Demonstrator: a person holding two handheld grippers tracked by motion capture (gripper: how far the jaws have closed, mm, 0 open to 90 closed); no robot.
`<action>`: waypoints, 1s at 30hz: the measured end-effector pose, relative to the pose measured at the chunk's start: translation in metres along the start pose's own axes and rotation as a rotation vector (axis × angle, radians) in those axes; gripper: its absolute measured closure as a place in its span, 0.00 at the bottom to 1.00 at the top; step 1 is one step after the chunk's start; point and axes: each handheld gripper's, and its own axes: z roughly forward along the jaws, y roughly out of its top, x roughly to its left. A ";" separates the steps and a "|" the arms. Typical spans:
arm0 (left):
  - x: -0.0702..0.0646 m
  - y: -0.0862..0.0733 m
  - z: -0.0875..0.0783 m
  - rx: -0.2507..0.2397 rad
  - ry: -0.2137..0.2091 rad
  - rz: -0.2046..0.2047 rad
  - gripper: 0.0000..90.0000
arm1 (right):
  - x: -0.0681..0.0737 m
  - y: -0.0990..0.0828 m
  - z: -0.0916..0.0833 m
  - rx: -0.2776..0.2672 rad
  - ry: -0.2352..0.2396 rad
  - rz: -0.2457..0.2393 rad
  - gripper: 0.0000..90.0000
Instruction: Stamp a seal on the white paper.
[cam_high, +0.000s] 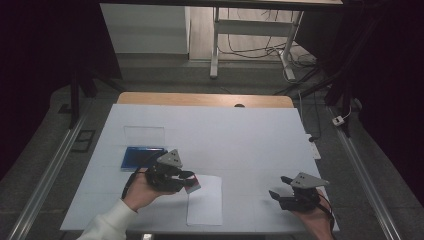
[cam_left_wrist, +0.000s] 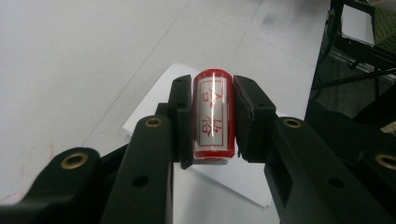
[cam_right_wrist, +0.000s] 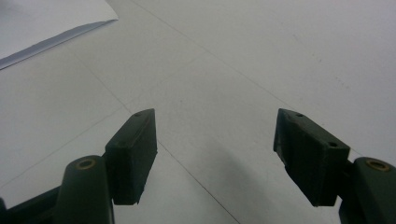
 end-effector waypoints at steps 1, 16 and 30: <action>-0.001 0.001 0.003 0.006 0.000 0.003 0.78 | 0.000 0.000 0.000 -0.001 -0.004 0.000 0.33; -0.008 0.011 0.037 0.068 0.001 0.039 0.78 | 0.000 -0.001 0.000 0.001 -0.004 0.004 0.33; -0.009 0.012 0.055 0.129 0.015 0.050 0.78 | -0.001 -0.002 0.000 0.009 -0.006 0.001 0.33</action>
